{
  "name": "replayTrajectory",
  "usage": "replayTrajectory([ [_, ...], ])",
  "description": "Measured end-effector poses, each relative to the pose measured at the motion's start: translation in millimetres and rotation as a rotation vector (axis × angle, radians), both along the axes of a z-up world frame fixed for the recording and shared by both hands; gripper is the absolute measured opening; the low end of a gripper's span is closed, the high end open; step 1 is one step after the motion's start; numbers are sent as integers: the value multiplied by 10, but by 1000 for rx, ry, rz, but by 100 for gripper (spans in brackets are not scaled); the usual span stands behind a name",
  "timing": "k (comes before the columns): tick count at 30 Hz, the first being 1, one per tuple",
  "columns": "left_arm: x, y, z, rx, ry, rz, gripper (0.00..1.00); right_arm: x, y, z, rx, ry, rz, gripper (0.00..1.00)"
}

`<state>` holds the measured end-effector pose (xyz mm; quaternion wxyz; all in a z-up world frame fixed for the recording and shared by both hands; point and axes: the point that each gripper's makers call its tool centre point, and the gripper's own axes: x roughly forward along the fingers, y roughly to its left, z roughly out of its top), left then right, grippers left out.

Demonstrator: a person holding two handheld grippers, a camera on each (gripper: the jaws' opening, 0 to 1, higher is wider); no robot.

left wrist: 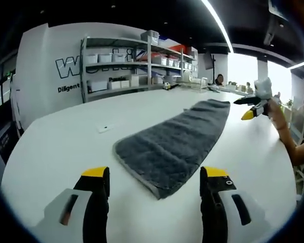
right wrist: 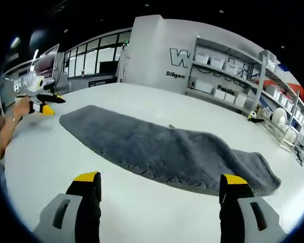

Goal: Open the folded towel by lifting each exposed corner and separating the folded layers until the towel lies flat within the target outline without major curled edges

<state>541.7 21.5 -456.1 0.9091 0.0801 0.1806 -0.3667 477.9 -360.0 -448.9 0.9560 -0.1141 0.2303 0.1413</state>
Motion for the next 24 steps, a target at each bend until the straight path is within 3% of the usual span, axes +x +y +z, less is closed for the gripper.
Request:
replayTrajectory([
  [6,117,-58,-88,22,4,37,56,-16,9,-10,13,-1,1,99],
  [11,171,-59,-232,86,15,58,38,-24,31,-19,16,0,8,99],
  [16,199,-73,-360,92,47,54,32,-45,81,-49,27,12,24,99],
  [22,188,-106,-354,69,51,32,25,-52,134,-22,27,3,47,99],
  [24,186,-107,-357,73,45,27,18,-54,137,-8,28,-3,48,99],
])
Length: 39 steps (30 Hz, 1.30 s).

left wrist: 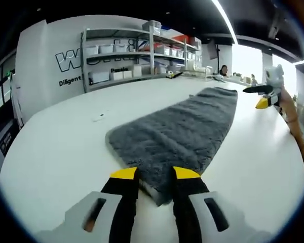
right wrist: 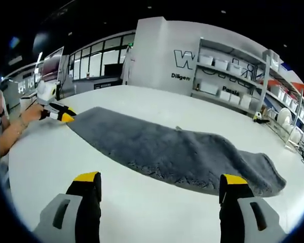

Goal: Open the folded towel by lifting each exposed corner and separating the folded layers until the towel lies flat within the target outline without major curled edges

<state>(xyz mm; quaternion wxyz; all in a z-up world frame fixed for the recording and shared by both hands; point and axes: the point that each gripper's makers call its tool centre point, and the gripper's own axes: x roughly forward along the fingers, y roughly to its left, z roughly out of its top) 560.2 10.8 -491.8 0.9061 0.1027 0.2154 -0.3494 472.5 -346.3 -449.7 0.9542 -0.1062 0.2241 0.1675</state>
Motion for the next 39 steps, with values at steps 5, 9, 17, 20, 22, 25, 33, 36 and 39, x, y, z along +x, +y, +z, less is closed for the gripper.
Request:
replayTrajectory([
  [5,-29,-31,0,24,-28,-45,8,-6,23,-12,5,4,9,99],
  [9,-53,13,6,41,-16,-47,7,-5,43,-25,4,8,17,99],
  [17,-78,290,15,93,-5,-17,7,-9,25,-45,20,8,17,99],
  [20,-76,440,17,129,-10,12,7,-11,51,-33,27,4,32,99],
  [22,-72,525,16,144,-12,28,7,-6,45,-14,26,-4,31,99],
  [25,-63,648,12,126,6,51,7,-2,35,-12,32,-5,28,99],
  [33,-126,887,15,153,30,94,7,-13,-12,-34,34,6,16,99],
  [36,-139,941,12,194,20,100,7,-11,-22,-32,35,5,12,99],
  [39,-116,999,17,213,18,114,7,-15,-15,-27,42,5,17,99],
])
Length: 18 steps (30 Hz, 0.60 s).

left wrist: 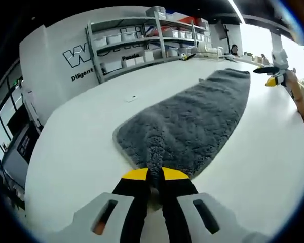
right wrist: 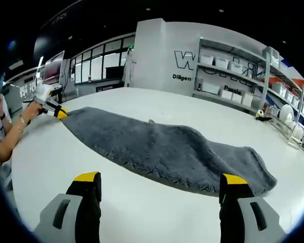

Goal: Open the folded towel by lifting each exposed corner and separating the folded layers until the towel lies flat within the target outline without major curled edges

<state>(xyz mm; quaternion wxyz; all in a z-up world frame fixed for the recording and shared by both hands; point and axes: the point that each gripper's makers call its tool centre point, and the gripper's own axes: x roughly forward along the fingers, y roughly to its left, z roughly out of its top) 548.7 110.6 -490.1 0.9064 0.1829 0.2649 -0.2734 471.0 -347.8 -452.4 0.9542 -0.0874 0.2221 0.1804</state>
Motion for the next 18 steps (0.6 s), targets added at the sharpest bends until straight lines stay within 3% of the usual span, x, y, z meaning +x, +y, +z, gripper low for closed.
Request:
replayTrajectory([
  [18,-5,609,9,76,4,147,7,-24,2,1,14,5,2,99],
])
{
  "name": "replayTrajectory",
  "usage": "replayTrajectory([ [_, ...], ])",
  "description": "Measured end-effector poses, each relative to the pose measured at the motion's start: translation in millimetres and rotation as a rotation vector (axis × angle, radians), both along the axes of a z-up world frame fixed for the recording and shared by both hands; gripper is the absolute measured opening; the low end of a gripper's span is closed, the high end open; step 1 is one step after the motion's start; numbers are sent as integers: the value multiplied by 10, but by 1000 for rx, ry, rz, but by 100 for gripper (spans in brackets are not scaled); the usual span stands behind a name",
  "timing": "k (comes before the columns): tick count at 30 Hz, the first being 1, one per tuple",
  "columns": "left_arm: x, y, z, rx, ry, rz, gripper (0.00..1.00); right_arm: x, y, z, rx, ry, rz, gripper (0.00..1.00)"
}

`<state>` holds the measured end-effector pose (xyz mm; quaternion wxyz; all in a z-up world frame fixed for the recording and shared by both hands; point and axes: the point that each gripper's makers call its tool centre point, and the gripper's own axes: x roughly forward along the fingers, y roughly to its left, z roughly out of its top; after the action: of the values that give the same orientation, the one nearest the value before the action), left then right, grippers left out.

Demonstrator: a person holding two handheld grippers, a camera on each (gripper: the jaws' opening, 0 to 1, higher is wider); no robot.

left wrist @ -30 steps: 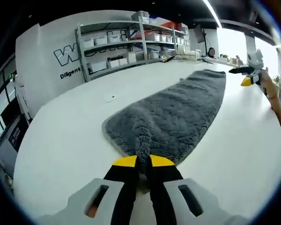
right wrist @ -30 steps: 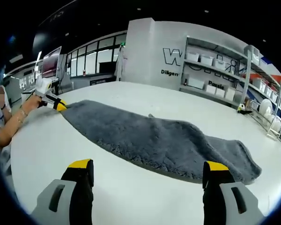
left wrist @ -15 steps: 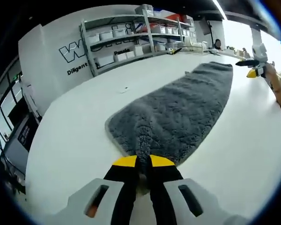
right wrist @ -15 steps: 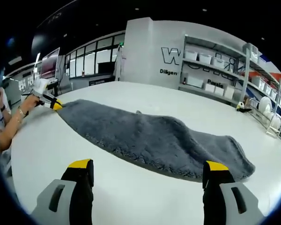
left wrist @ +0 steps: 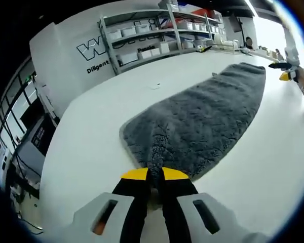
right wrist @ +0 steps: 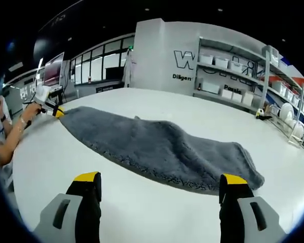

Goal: Open the folded towel by lifting each exposed corner and separating the folded layers until the towel lies flat within the target outline without major curled edges

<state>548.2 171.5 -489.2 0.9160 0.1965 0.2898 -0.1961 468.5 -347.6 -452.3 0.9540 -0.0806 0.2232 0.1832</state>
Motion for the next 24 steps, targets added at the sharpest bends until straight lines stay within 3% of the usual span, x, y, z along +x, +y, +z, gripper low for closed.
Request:
replayTrajectory([
  [15,-47,314,-13,3,9,94,8,-13,59,-41,-8,17,26,99],
  [20,-53,307,14,16,-14,101,17,-21,69,-52,-3,20,28,99],
  [24,-70,323,35,-17,-12,105,24,-18,40,-72,-3,31,18,99],
])
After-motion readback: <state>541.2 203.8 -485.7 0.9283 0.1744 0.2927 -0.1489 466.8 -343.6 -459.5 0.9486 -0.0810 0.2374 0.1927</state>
